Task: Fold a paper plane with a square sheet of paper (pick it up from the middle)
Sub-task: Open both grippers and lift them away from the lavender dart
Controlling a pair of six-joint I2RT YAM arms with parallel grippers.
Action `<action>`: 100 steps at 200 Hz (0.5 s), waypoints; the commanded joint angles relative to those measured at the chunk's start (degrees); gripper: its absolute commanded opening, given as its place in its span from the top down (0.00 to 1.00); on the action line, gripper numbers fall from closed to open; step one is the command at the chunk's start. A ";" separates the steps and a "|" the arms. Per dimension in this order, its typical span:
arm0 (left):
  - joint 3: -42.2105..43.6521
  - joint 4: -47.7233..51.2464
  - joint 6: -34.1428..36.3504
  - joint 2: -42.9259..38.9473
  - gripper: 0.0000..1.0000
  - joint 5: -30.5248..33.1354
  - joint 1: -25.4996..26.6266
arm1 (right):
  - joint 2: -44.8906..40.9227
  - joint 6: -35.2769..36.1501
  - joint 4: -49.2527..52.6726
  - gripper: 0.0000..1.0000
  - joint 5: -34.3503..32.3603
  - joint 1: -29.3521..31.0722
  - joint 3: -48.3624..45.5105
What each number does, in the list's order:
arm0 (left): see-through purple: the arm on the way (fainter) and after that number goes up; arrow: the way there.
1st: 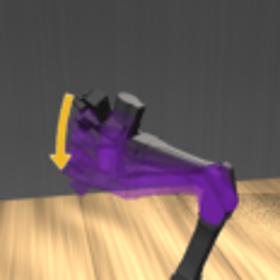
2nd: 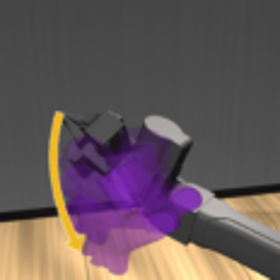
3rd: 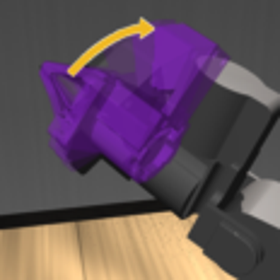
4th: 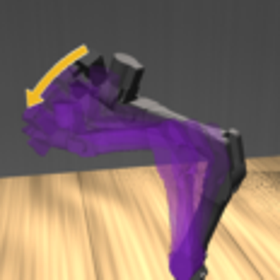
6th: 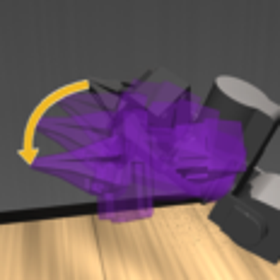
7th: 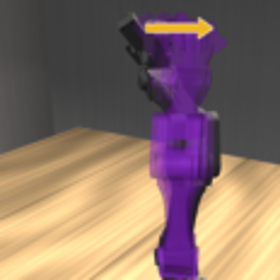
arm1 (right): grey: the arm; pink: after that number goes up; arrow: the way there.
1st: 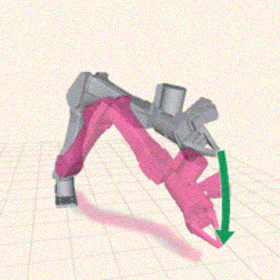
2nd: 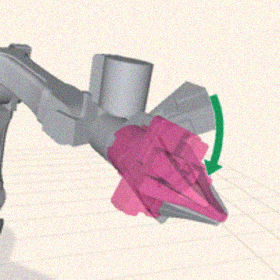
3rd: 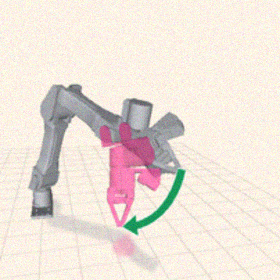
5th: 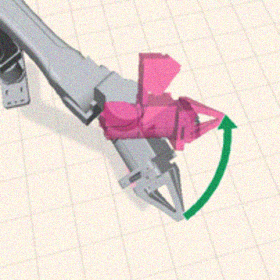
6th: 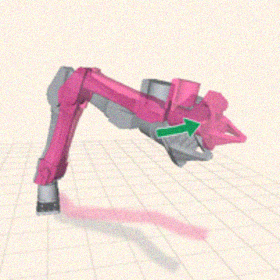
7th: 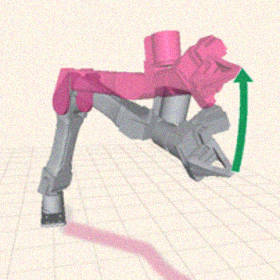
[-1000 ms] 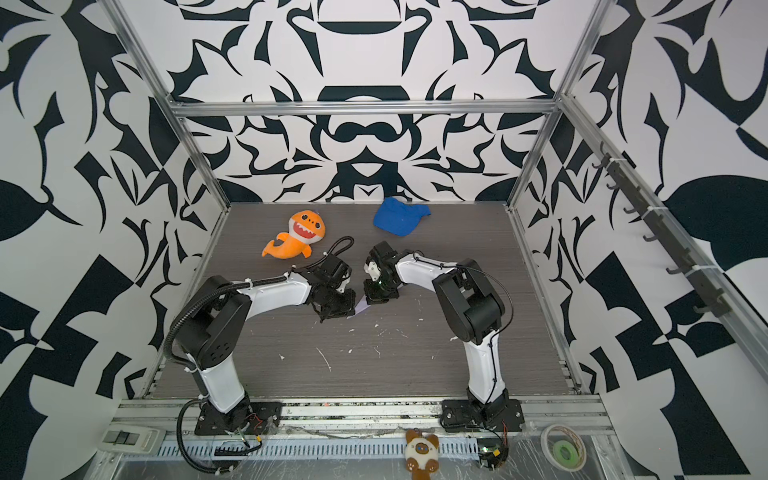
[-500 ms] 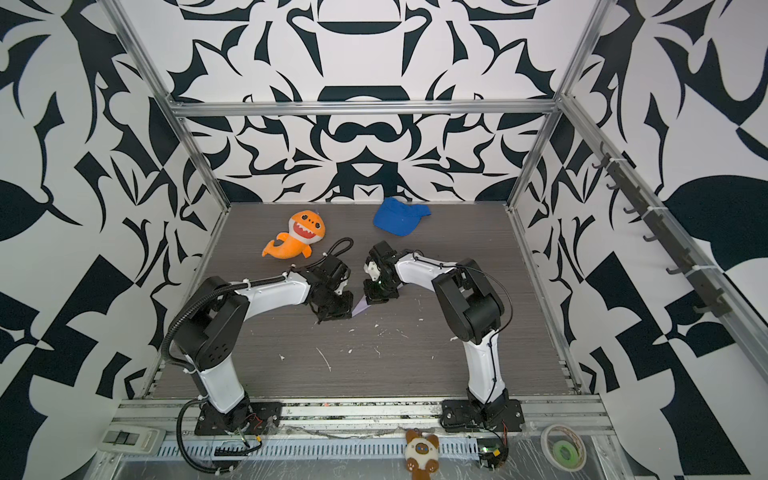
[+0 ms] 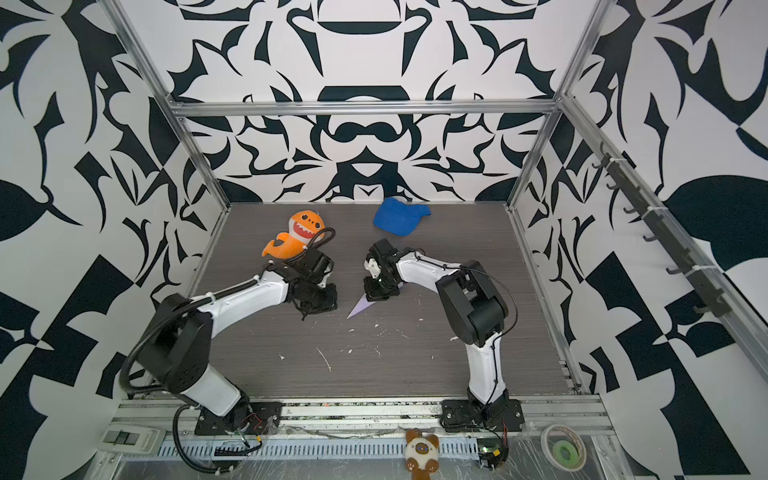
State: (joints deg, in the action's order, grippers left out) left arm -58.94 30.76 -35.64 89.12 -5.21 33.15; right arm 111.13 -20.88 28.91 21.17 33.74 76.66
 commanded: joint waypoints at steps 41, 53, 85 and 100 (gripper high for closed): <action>3.64 -3.54 1.54 -10.76 0.38 9.78 -8.14 | -11.33 -4.02 3.27 0.44 -16.36 3.29 1.64; 4.94 -4.87 1.62 -12.29 0.33 9.46 -10.13 | -11.05 -5.14 4.29 0.32 -20.77 4.80 2.19; 7.74 -6.41 4.00 -18.52 0.17 10.60 -14.27 | -8.84 -9.97 5.59 0.25 -29.49 9.26 3.34; 9.62 -7.60 5.20 -21.69 0.07 10.42 -15.52 | -6.32 -13.09 7.93 0.25 -35.46 11.45 5.27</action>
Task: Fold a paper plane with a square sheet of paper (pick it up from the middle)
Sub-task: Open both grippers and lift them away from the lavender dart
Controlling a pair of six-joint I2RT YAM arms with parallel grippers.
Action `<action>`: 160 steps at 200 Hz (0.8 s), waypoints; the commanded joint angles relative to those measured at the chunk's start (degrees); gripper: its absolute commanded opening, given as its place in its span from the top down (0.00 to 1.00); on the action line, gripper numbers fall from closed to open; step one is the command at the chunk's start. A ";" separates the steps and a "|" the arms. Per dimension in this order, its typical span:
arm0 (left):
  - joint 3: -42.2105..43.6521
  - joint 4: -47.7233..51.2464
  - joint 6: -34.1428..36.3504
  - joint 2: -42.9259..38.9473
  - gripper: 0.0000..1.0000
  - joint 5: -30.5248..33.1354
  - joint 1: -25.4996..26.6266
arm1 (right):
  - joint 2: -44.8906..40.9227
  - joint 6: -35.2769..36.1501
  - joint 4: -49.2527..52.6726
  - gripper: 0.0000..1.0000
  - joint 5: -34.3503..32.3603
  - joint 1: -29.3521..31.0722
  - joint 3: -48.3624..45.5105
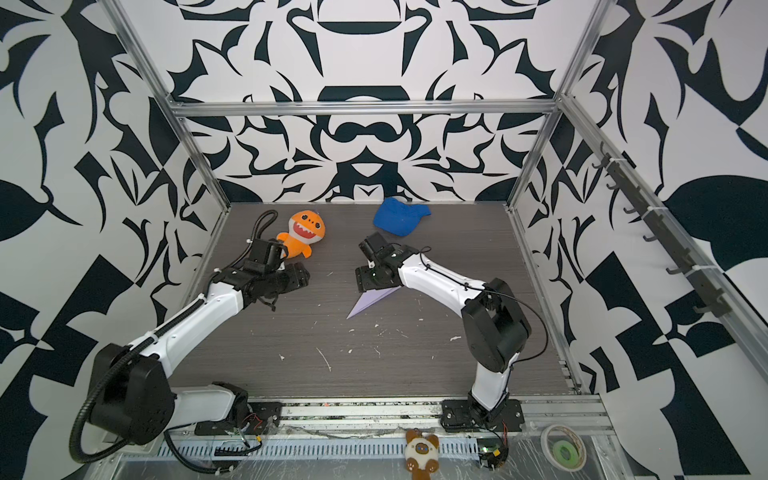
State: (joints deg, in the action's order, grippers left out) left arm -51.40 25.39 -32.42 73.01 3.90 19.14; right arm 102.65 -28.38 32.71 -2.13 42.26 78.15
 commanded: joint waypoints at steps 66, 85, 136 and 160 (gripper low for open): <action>5.33 -2.30 1.61 -9.54 0.01 -2.98 -10.07 | 17.45 -20.01 20.43 0.22 -27.81 7.31 22.59; 5.24 -2.70 1.49 -8.64 0.01 -4.50 -11.11 | 21.21 -23.03 24.09 0.22 -29.12 7.31 27.48; 5.21 -2.49 1.65 -7.00 0.01 -5.13 -11.58 | 26.72 -27.00 27.74 0.26 -28.67 6.76 32.91; 5.34 -2.66 1.51 -6.11 0.01 -5.65 -11.58 | 29.27 -27.91 29.66 0.29 -27.97 6.33 35.46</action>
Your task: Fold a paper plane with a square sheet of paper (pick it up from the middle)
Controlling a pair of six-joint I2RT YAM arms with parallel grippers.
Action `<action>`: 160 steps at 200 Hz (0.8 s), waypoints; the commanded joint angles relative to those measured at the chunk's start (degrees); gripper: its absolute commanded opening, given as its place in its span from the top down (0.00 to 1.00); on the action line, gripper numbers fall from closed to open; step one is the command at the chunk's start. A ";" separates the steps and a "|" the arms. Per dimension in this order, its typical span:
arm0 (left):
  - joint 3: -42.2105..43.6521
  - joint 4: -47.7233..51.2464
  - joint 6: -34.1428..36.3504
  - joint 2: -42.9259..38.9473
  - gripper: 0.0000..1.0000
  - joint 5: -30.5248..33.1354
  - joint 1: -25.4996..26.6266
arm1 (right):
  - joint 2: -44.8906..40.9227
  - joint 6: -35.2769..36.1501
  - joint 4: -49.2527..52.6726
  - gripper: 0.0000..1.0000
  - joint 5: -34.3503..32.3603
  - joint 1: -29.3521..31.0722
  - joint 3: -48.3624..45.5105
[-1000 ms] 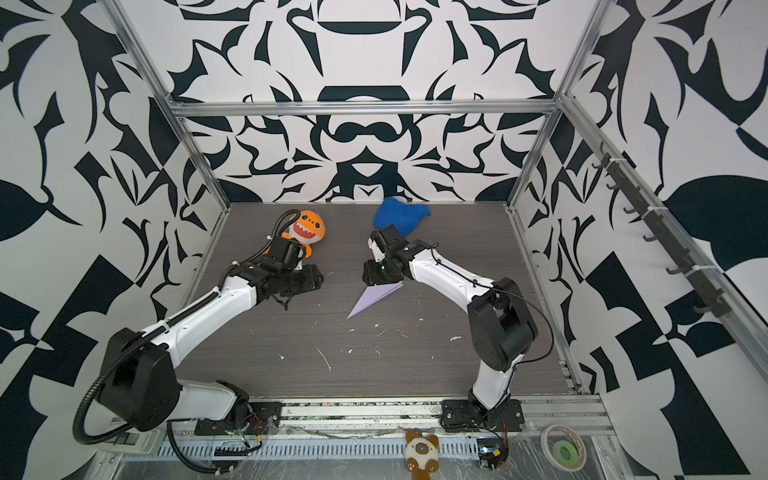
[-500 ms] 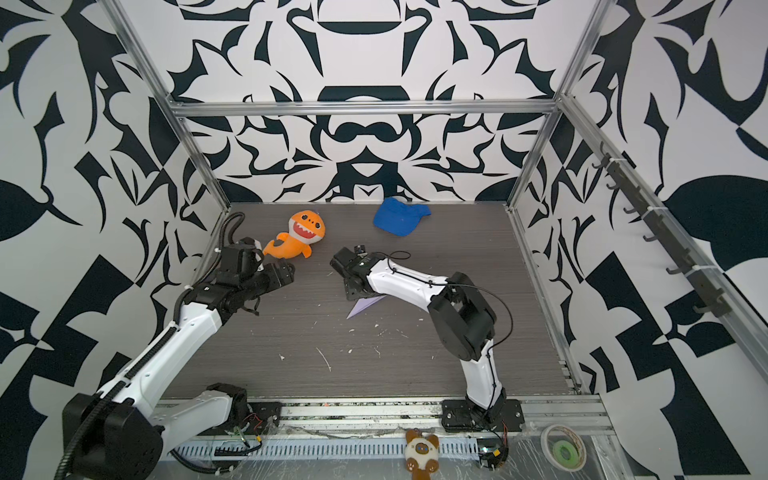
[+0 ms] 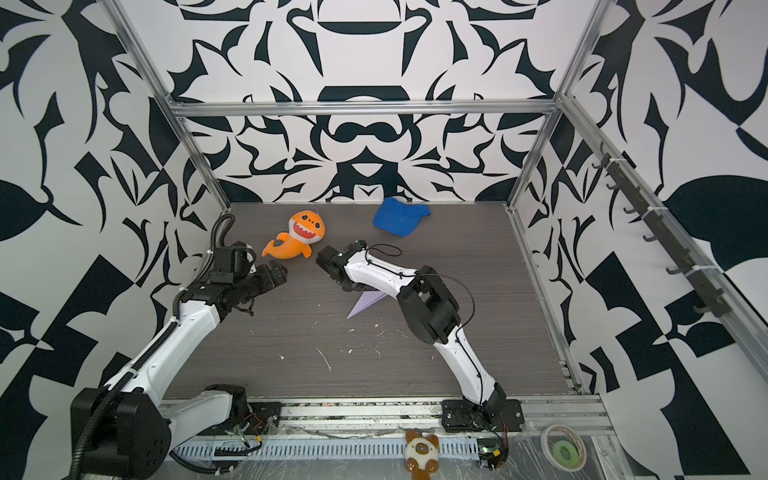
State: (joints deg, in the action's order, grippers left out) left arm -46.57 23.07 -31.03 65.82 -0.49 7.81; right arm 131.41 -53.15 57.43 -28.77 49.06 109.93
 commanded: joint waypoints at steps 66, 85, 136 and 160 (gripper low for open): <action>-0.03 -0.19 0.18 3.12 0.01 -2.96 -0.26 | -0.64 -5.96 8.49 0.51 -3.55 -0.48 3.70; -0.02 -0.29 0.18 3.08 0.01 -3.00 -0.26 | -1.71 -6.33 8.41 0.54 -3.35 -0.55 2.41; -0.19 -0.19 0.17 3.55 0.01 -3.09 -0.26 | -3.75 -7.32 7.83 0.62 -1.13 -0.47 -0.97; -0.37 -0.18 0.24 3.85 0.01 -3.27 -0.26 | -4.13 -8.06 7.71 0.63 -0.33 -0.46 -2.10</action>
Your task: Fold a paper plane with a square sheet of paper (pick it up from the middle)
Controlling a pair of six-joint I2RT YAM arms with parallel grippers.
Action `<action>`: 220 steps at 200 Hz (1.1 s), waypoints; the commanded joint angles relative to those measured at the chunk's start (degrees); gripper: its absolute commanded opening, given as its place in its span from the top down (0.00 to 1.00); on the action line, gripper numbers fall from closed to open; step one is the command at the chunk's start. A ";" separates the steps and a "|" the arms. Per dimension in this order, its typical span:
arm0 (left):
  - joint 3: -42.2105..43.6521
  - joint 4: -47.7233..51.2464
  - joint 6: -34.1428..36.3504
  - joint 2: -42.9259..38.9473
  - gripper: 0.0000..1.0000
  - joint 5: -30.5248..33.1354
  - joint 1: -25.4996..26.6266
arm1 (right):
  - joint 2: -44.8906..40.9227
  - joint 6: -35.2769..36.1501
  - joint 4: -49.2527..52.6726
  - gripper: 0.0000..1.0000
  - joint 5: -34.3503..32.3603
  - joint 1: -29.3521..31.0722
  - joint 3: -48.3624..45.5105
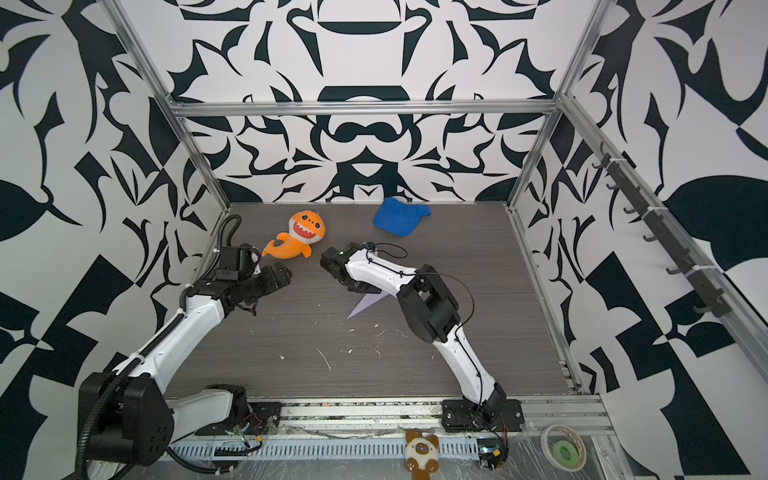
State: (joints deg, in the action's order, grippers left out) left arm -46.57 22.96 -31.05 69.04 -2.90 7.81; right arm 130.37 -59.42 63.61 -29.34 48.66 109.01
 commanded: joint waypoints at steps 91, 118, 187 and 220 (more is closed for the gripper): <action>-0.96 0.24 0.31 1.36 0.01 -0.91 -0.26 | -5.40 -2.09 -0.46 0.92 0.34 -0.47 -4.27; -1.32 0.40 0.34 1.61 0.01 -1.31 -0.34 | -7.32 -0.26 -2.27 1.00 0.16 -0.73 -5.46; -1.63 -0.71 -2.84 1.15 0.01 -7.58 -0.34 | -20.20 16.85 -41.34 1.00 29.95 -4.50 -22.98; -0.10 -5.15 -6.61 1.02 0.00 -14.67 -0.34 | -20.68 17.13 -53.43 1.00 38.75 -5.57 -27.24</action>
State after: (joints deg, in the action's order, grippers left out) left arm -46.76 21.71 -34.06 70.46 -10.76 7.73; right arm 110.61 -44.97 25.45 -1.78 43.70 84.25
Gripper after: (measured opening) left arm 0.994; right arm 0.047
